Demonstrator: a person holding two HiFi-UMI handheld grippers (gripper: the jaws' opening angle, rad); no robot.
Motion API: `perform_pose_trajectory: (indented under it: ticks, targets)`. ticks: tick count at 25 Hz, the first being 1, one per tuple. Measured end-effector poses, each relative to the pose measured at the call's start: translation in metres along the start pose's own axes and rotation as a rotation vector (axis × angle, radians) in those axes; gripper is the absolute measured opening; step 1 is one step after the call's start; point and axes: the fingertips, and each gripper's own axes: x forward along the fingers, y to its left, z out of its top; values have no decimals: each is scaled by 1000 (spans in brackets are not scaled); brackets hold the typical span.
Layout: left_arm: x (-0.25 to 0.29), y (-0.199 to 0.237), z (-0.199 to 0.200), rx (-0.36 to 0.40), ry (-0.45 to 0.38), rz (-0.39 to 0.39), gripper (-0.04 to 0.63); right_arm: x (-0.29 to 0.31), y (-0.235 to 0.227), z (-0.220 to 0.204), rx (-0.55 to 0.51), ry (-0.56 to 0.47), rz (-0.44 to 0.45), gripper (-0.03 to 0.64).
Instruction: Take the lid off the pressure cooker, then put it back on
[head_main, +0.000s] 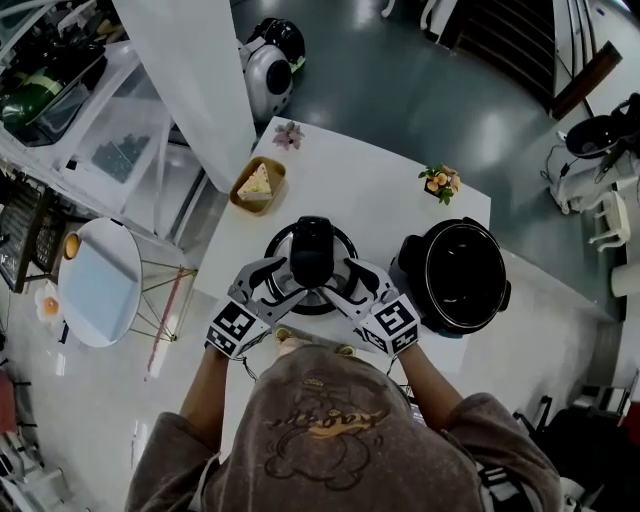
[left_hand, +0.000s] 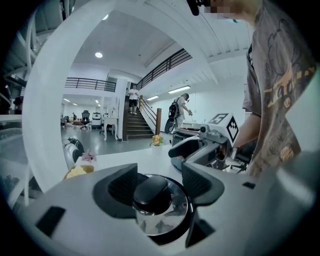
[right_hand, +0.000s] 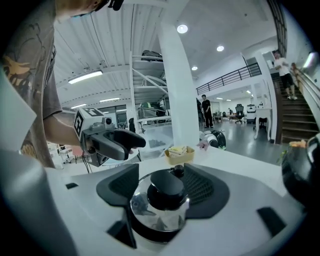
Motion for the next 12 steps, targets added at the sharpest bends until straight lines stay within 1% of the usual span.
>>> perform_pose_trajectory:
  ticks: [3, 7, 12]
  targets:
    - [10, 8, -12, 9, 32, -25, 273, 15, -4, -11, 3, 29, 4, 273]
    - [23, 18, -29, 7, 63, -56, 273, 29, -14, -26, 36, 57, -3, 278]
    - [41, 25, -52, 18, 117, -116, 275, 42, -21, -48, 42, 110, 12, 282]
